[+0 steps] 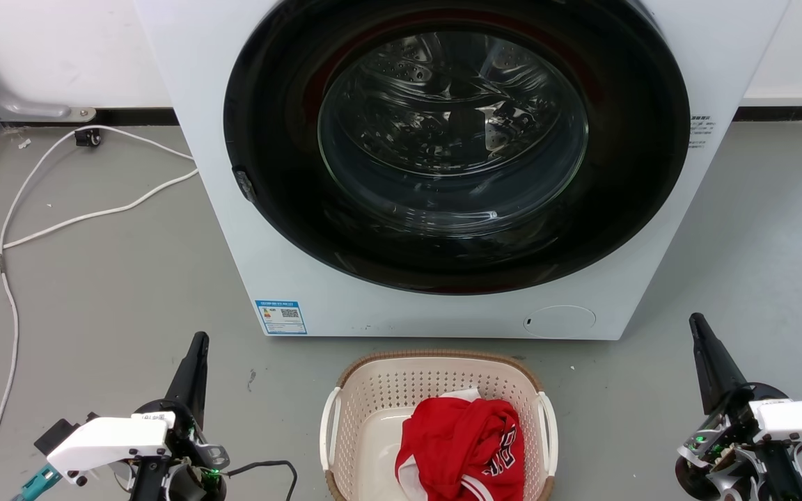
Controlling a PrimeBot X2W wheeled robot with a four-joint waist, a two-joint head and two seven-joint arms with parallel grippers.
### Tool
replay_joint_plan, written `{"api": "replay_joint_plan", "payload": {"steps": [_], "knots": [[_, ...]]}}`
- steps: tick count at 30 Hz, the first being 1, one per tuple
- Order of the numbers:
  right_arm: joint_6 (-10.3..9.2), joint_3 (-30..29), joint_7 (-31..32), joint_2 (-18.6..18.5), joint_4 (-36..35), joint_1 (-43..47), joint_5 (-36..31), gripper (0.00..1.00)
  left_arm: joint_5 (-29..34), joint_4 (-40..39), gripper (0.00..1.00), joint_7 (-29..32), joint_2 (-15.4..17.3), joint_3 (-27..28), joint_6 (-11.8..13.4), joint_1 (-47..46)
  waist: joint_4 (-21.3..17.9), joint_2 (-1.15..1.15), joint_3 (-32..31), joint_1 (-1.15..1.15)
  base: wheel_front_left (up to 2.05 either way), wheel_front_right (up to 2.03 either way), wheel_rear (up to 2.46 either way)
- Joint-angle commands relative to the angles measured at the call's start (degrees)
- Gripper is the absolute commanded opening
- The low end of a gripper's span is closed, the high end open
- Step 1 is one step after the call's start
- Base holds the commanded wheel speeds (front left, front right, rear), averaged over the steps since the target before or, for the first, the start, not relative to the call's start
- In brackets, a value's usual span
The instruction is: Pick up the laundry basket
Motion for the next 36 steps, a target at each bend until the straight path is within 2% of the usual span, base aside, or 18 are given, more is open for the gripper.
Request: {"api": "replay_joint_plan", "payload": {"steps": [1, 36], "knots": [[0.0, 0.0, 0.08, -0.19, 0.03, -0.62, 0.23, 0.0, 0.18, 0.09, 0.0, 0.15, -0.04, 0.16, -0.19, -0.55, 0.0, 0.0, 0.0, 0.0, 0.0, 0.0, 0.0], [0.0, 0.01, 0.07, -0.19, 0.03, -0.63, 0.22, 0.0, 0.46, 0.1, 0.0, 0.34, -0.21, 0.42, -0.19, -0.59, 0.0, 0.0, 0.0, 0.0, 0.0, 0.0, 0.0]]}}
